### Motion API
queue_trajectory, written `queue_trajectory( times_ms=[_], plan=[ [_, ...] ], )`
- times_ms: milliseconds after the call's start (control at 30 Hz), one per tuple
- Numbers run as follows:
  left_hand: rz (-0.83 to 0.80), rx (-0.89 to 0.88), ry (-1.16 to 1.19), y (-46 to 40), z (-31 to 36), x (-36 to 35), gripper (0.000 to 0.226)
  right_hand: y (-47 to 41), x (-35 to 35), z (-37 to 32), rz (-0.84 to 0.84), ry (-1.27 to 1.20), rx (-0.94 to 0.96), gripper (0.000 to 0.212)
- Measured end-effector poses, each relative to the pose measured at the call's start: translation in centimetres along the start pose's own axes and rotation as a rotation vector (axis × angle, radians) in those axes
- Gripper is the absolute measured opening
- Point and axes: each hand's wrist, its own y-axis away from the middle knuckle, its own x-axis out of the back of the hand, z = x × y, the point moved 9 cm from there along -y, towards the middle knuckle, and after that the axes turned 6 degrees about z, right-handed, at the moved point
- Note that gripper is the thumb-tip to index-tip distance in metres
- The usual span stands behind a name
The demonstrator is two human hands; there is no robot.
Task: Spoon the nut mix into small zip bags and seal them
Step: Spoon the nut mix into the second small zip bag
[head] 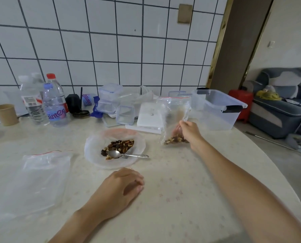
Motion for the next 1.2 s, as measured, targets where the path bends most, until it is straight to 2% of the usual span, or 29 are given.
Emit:
queue_trajectory(
  times_ms=[133, 233, 300, 367, 467, 567, 667, 800, 867, 967, 1000, 1067, 1133, 1200],
  plan=[
    [-0.012, 0.027, 0.033, 0.2, -0.4, -0.1, 0.010, -0.7, -1.8, 2.4, -0.057, 0.057, -0.033, 0.037],
    [-0.014, 0.087, 0.088, 0.3, -1.0, -0.1, 0.017, -1.3, -0.1, 1.4, 0.054, 0.087, -0.002, 0.020],
    [0.008, 0.127, 0.102, 0.3, -1.5, 0.1, 0.021, -0.9, 1.6, 0.1, 0.141, 0.071, 0.040, 0.033],
    [0.036, 0.161, 0.117, 0.3, -1.9, 0.4, 0.019, 0.9, 3.2, -1.6, 0.222, 0.041, 0.126, 0.041],
    [0.123, 0.221, 0.193, 0.2, -2.2, 1.1, 0.009, 5.6, 3.4, -4.6, 0.251, -0.002, 0.342, 0.025],
    [0.225, 0.251, 0.243, 0.1, -1.9, 2.8, 0.018, 11.0, 0.8, -6.6, 0.109, -0.061, 0.463, 0.008],
    [0.278, 0.269, 0.248, -0.1, -1.9, 5.4, 0.017, 16.5, -3.8, -7.4, -0.152, -0.034, 0.556, 0.007],
    [0.365, 0.287, 0.127, 0.7, -3.0, 10.4, 0.013, 22.8, -10.3, -5.9, -0.513, 0.201, 0.674, 0.004],
    [0.442, 0.351, 0.057, 1.9, -4.9, 13.2, 0.013, 24.5, -12.5, -5.0, -0.573, 0.353, 0.810, 0.010],
    [0.523, 0.501, -0.097, 4.4, -9.1, 17.3, 0.006, 25.8, -14.1, -4.1, -0.600, 0.357, 0.881, 0.013],
    [0.518, 0.553, -0.169, 5.3, -10.6, 18.5, 0.006, 25.8, -14.4, -4.0, -0.589, 0.332, 0.881, 0.012],
    [0.432, 0.684, -0.357, 7.1, -13.7, 19.7, 0.026, 25.6, -14.6, -3.6, -0.579, 0.285, 0.871, 0.008],
    [0.261, 0.813, -0.526, 8.7, -16.3, 19.6, 0.044, 25.3, -14.5, -3.2, -0.559, 0.247, 0.856, 0.005],
    [0.110, 0.871, -0.657, 9.7, -17.5, 18.8, 0.047, 25.0, -14.5, -2.9, -0.558, 0.225, 0.848, 0.005]
  ],
)
